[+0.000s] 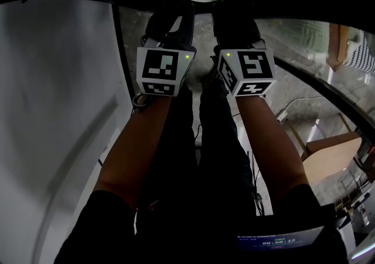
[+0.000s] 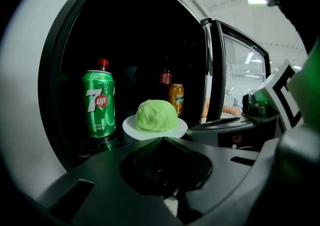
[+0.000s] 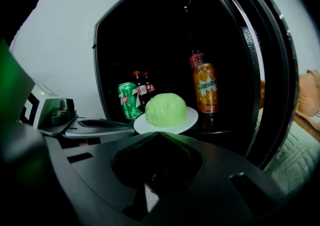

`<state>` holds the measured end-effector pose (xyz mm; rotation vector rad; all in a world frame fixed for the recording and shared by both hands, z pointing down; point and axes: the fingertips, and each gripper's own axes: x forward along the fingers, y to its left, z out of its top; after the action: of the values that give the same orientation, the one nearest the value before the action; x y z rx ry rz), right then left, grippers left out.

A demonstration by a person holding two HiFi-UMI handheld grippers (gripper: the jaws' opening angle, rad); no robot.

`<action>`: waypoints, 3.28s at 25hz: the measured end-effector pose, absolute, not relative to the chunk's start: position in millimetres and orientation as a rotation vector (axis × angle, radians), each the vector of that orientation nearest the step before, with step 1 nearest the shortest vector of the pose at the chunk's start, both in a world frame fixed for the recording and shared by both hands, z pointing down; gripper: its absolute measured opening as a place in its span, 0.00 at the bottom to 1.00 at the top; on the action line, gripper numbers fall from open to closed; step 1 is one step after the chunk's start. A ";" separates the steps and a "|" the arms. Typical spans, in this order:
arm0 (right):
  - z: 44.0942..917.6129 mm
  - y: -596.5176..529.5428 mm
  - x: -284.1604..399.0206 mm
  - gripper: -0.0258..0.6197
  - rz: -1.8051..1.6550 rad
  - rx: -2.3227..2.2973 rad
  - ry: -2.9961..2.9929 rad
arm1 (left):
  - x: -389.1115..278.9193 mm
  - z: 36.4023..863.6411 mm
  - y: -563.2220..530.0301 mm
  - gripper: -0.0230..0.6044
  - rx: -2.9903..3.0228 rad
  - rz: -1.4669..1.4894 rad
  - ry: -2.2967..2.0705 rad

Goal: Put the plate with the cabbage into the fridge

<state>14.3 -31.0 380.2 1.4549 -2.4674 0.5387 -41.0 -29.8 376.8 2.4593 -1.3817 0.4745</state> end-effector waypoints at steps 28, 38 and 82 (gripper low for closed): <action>379.9 -64.8 4.7 0.05 0.567 1.426 -2.473 | -51.4 378.7 -68.3 0.04 2.372 0.454 -1.383; 382.6 -75.5 4.2 0.05 0.586 1.416 -2.465 | -51.7 381.0 -78.3 0.04 2.359 0.465 -1.371; 131.1 -27.3 16.2 0.05 0.337 1.549 -2.577 | -40.2 131.2 -21.0 0.04 2.605 0.284 -1.390</action>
<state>16.2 -27.3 131.1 1.5491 -2.5768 0.3368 -40.2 -21.0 131.2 2.6054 -1.3896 0.2844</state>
